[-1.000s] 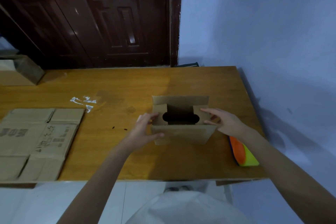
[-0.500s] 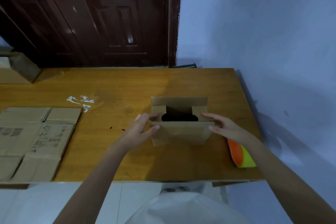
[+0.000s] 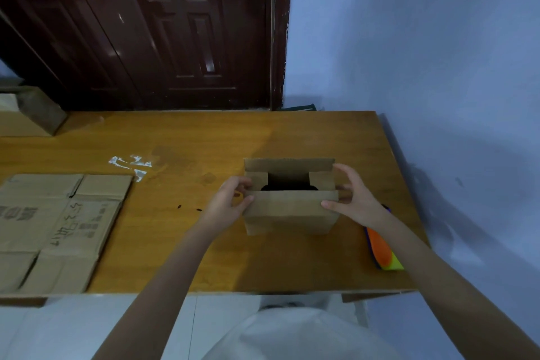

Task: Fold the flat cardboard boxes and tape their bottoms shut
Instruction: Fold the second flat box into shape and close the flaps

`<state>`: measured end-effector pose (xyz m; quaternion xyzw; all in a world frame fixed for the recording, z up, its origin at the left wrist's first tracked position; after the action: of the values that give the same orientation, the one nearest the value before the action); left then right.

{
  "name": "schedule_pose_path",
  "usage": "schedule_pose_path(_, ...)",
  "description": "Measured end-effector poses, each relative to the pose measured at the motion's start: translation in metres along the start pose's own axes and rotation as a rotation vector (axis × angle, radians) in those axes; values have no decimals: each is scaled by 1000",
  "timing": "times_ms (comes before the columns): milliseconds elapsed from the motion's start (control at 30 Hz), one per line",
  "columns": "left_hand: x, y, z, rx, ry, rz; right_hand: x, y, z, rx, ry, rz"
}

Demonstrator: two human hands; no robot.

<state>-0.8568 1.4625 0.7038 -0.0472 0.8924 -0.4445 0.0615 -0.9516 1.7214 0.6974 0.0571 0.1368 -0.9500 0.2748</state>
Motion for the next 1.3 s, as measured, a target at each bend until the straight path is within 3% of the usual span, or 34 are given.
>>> schedule_pose_path(100,4,2,-1,103,9,-40,3,1,10,-80,-69,-5)
schedule_pose_path(233,0,-14,3,262,-67,-206,3,1,15,-189,-121,-10)
schedule_pose_path(400,1,-10,-20,497,165,-230,0,-3,18,-286,-160,-71)
schedule_pose_path(500,-3,-4,-20,541,233,-233,-2,1,18,-361,-207,-42)
schedule_pose_path(833,-5,4,-14,645,218,-211,-11,5,10,-565,-276,-59)
schedule_pose_path(1000,-3,-5,-21,642,219,-280,-25,5,12,-703,-204,-56)
schedule_pose_path(1167,7,-12,-41,683,238,-346,-66,-47,9,-580,-143,-382)
schedule_pose_path(1300,12,-3,-45,675,247,-283,-107,-81,-34,-546,77,-537)
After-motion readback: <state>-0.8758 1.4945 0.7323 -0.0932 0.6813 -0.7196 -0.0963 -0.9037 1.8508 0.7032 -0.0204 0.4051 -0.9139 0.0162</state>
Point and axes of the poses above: each hand's wrist, its own x-axis towards the middle knuckle, its own y-axis out of the palm, z = x × y, the point moved 9 cm from there along x, towards the middle knuckle, and after that the axes turned 13 degrees about x, right-handed, at the moved point
